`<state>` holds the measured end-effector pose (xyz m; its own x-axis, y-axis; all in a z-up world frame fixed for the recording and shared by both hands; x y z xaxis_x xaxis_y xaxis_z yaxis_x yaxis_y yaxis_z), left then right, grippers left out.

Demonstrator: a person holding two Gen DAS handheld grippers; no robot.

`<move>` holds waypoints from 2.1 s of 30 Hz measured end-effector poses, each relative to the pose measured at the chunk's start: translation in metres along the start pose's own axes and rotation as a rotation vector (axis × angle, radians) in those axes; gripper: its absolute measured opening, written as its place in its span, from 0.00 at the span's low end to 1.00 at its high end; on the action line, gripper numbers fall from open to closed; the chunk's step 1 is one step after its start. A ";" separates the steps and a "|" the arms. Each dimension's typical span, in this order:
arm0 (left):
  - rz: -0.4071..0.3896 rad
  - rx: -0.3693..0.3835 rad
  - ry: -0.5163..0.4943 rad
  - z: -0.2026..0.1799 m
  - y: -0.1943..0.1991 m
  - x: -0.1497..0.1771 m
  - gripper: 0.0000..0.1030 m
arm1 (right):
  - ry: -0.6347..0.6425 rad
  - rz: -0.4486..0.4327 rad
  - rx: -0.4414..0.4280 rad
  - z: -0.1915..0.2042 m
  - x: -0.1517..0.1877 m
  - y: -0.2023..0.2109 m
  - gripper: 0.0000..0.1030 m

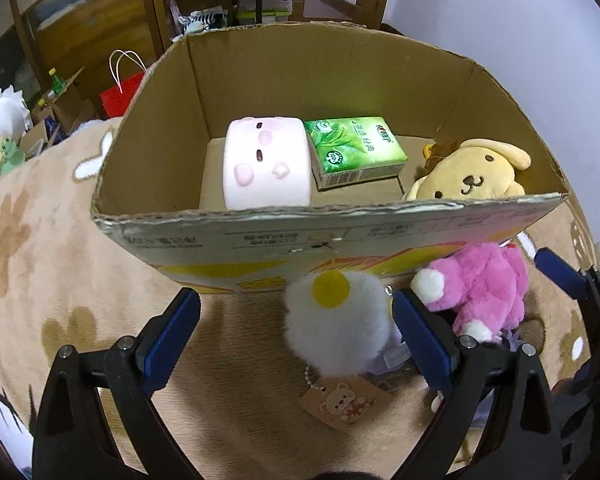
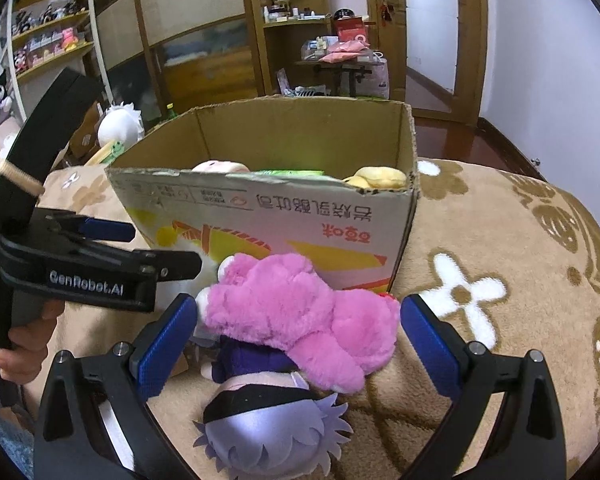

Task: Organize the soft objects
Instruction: 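Reach toward the white pompom chick with the left tool and the pink bunny with the right tool, then grasp the white pompom chick with the left tool while the right tool grasps the pink bunny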

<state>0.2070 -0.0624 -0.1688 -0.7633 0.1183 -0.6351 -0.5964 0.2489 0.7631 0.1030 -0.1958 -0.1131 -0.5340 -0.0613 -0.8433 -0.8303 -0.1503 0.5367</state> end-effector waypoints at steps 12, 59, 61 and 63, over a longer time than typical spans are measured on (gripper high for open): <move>0.063 0.026 -0.023 -0.010 -0.014 0.010 0.73 | 0.127 0.035 0.019 0.015 0.010 -0.012 1.00; -0.123 -0.085 0.015 0.005 0.106 0.034 0.41 | 0.153 -0.058 0.016 0.015 -0.002 0.032 0.31; -0.146 -0.088 0.024 0.007 0.113 0.031 0.41 | 0.153 -0.075 0.015 0.017 -0.006 0.039 0.31; -0.170 -0.099 0.028 0.009 0.120 0.028 0.41 | 0.150 -0.091 0.014 0.018 -0.010 0.047 0.31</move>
<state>0.1159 -0.0206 -0.0961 -0.6554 0.0561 -0.7532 -0.7376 0.1668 0.6543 0.0670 -0.1843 -0.0789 -0.4273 -0.1945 -0.8829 -0.8770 -0.1483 0.4571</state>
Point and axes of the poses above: each gripper's, at about its wrist camera, not at the fingertips, and y roughly against the way its jaws point, z to its left, x to its underside, the point moved 7 cm from there along -y, roughly the way its jaws point, and after that the axes turned 12 degrees about -z, right-handed, at the moved point
